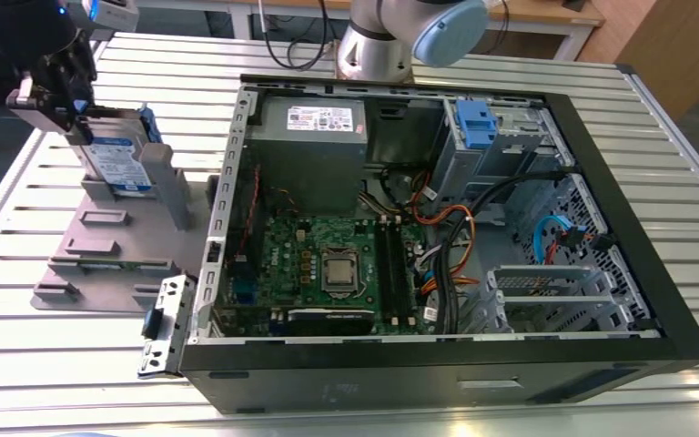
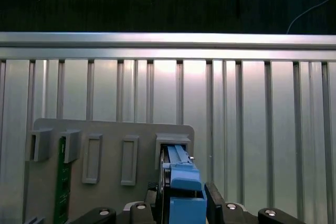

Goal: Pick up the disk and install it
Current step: 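Pick up the disk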

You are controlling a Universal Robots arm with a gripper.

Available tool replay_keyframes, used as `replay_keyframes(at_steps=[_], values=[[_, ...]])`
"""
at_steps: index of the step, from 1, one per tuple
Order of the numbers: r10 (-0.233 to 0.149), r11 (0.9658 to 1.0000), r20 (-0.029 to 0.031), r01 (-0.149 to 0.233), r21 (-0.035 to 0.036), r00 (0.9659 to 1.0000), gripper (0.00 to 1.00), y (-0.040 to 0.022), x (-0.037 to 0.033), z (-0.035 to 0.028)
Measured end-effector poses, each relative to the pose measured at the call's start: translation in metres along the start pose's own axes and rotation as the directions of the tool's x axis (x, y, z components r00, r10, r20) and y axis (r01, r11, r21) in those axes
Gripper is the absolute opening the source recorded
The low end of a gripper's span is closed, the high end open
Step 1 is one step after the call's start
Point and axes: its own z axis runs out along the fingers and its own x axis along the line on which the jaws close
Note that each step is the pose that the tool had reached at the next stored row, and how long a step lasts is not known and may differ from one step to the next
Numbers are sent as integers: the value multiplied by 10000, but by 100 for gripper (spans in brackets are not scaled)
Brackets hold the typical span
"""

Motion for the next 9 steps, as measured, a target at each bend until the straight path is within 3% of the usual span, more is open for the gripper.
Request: replay_keyframes(at_steps=[3, 9], values=[[0, 10000, 0, 0, 0, 10000, 39, 0, 0, 0], [0, 10000, 1, 0, 0, 10000, 37, 0, 0, 0]])
